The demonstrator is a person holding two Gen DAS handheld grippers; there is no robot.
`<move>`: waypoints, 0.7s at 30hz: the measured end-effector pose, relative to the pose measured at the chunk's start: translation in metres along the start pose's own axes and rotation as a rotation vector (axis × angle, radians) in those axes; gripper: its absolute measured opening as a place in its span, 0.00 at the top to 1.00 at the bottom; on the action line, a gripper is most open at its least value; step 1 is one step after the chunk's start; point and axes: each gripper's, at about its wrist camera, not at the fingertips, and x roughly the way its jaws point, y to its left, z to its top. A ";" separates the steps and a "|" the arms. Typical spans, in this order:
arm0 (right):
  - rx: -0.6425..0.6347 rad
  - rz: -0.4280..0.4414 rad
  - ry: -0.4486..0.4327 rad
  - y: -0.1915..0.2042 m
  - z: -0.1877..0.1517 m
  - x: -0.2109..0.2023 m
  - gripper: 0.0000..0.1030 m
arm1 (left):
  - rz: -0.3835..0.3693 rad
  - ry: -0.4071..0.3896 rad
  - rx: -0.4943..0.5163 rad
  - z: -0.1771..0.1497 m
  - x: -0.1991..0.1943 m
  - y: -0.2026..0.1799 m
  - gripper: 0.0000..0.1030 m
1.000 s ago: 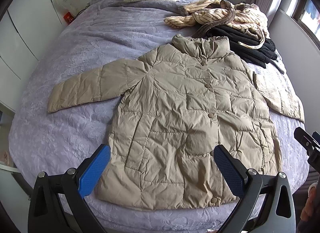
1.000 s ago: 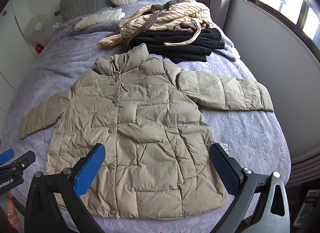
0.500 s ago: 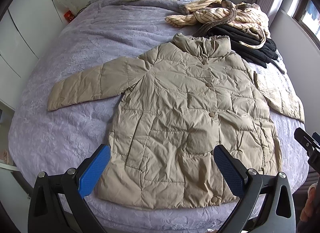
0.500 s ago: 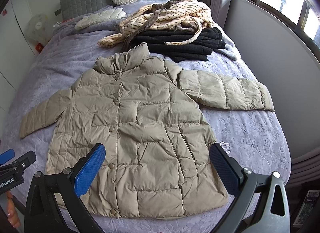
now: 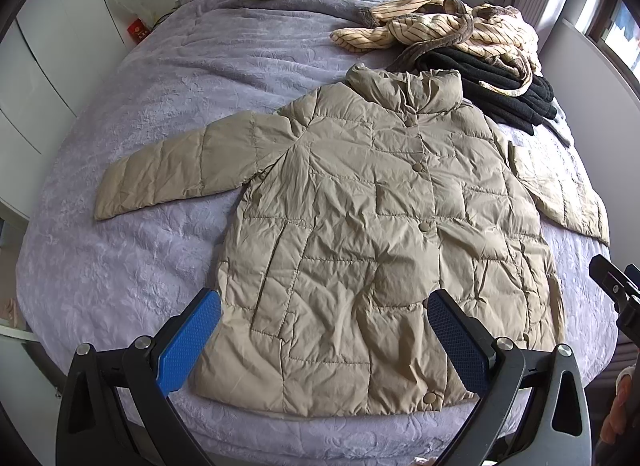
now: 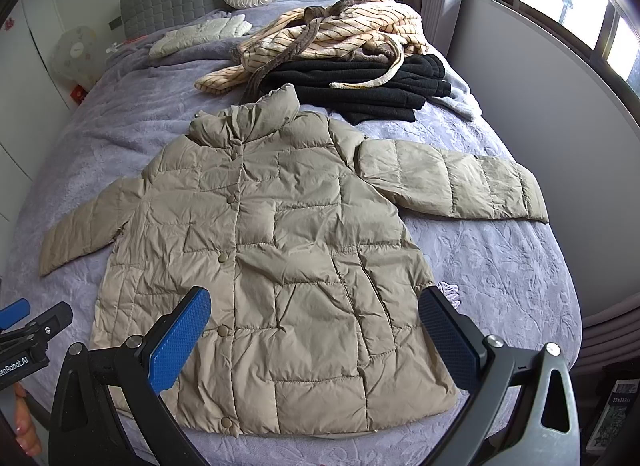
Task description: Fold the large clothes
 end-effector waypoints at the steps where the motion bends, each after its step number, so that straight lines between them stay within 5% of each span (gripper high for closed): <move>1: 0.000 0.000 0.000 0.000 0.000 0.000 0.00 | 0.000 0.000 0.000 0.000 0.000 0.000 0.00; 14: -0.011 0.009 0.043 0.004 -0.007 0.003 0.00 | 0.001 0.036 -0.012 -0.007 0.007 0.005 0.00; 21: -0.103 0.059 0.114 0.049 -0.014 0.020 0.00 | -0.052 0.109 -0.065 -0.014 0.033 0.034 0.00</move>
